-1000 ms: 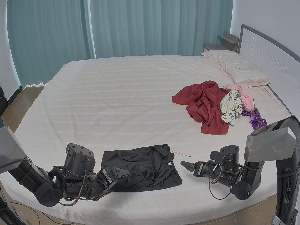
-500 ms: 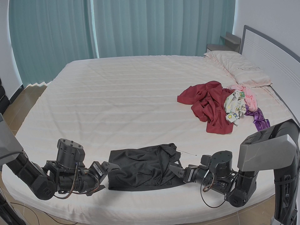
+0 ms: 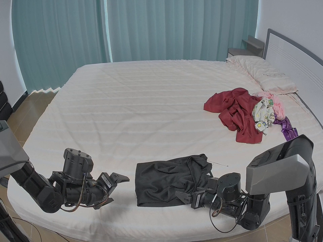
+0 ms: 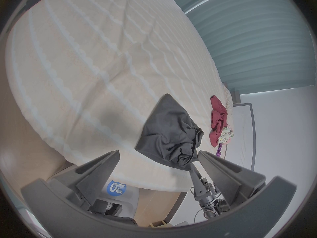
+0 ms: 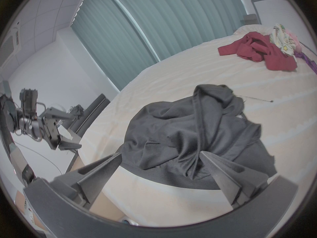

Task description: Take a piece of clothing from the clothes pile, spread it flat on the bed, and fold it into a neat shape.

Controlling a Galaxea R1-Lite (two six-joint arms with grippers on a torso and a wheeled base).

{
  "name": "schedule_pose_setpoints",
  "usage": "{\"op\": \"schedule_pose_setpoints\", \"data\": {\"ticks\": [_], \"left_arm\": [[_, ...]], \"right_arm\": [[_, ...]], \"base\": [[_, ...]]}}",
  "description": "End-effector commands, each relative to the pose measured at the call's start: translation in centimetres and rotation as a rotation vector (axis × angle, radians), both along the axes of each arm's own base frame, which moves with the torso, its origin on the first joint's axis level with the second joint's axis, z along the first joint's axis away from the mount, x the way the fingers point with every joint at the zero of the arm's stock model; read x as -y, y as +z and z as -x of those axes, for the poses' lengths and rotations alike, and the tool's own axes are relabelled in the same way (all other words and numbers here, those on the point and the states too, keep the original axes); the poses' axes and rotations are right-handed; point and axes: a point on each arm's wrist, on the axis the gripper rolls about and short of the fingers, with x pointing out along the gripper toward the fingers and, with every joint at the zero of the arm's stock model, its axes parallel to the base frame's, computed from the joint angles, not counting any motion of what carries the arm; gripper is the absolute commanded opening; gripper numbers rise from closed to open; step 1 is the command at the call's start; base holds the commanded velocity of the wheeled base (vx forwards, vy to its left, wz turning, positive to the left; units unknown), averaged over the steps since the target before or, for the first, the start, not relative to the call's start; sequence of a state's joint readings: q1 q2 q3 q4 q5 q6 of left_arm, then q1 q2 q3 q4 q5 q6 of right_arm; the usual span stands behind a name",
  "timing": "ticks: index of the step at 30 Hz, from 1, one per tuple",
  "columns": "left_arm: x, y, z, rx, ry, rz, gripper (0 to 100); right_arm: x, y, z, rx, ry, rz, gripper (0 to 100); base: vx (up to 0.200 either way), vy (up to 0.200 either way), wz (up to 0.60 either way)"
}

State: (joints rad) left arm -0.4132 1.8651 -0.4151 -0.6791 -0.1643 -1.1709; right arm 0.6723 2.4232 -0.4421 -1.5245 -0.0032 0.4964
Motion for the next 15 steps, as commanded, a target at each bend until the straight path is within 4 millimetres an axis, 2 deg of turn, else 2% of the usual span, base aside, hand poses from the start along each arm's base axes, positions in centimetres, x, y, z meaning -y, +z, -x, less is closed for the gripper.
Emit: {"op": "schedule_pose_setpoints", "data": {"ticks": [1, 15], "left_arm": [[0.04, -0.36, -0.13, -0.012, 0.0, -0.006, 100], [0.02, -0.39, -0.1, 0.0, -0.017, -0.024, 100]], "right_arm": [[-0.01, -1.64, 0.27, -0.025, 0.018, 0.049, 100], [0.46, -2.11, 0.29, -0.015, 0.002, 0.112, 100]], "base": [[0.0, 0.0, 0.0], [0.0, 0.0, 0.0]]}}
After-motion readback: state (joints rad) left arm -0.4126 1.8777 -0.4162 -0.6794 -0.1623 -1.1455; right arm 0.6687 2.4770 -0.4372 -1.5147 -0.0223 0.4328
